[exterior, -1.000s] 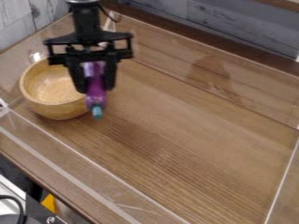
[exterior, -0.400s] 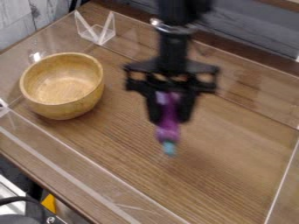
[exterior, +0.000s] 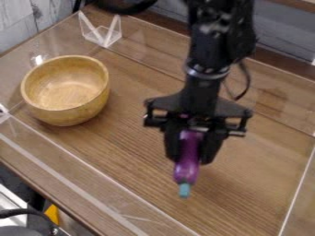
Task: Remove the purple eggplant from inside the brown bowl and put it on the table
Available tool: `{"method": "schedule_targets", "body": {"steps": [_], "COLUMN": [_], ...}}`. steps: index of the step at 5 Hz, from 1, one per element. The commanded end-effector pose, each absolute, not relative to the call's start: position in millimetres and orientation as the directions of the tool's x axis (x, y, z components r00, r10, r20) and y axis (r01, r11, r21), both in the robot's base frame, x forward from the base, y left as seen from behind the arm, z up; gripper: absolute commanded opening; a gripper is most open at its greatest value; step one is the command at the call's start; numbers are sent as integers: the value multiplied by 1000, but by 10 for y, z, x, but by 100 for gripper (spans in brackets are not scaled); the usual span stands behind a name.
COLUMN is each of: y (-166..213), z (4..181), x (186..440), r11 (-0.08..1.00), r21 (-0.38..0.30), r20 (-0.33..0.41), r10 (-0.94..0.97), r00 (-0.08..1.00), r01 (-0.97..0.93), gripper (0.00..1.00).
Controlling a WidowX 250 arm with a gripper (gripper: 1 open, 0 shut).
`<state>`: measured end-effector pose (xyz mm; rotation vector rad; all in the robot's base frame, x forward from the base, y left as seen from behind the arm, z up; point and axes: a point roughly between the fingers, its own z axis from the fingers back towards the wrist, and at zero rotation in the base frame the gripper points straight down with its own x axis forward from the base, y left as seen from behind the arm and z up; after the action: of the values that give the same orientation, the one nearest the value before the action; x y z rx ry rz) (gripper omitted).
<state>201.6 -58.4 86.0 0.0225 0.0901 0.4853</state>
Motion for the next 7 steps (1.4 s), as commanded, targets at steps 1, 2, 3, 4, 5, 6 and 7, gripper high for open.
{"method": "schedule_targets", "body": {"steps": [1,2,3,4,5,6,7], "y": [-564,-529,-548,-498,-468,-494,-511], "z": [907,919,882,812,750,712,680], "x": [2028,2063,1992,1920,1848,1841,1834], "r11": [914,936,942,935,926,944,959], "r21": [-2,3,5,8,6,8,12], "r20": [2,33,30,30,30,30,28], "r10": [405,351,336,355,377,329,283], "r00": [914,936,941,934,926,944,959], "r01": [-405,-351,-336,-355,-377,-329,-283], "gripper": [0,0,0,0,0,0,0]}}
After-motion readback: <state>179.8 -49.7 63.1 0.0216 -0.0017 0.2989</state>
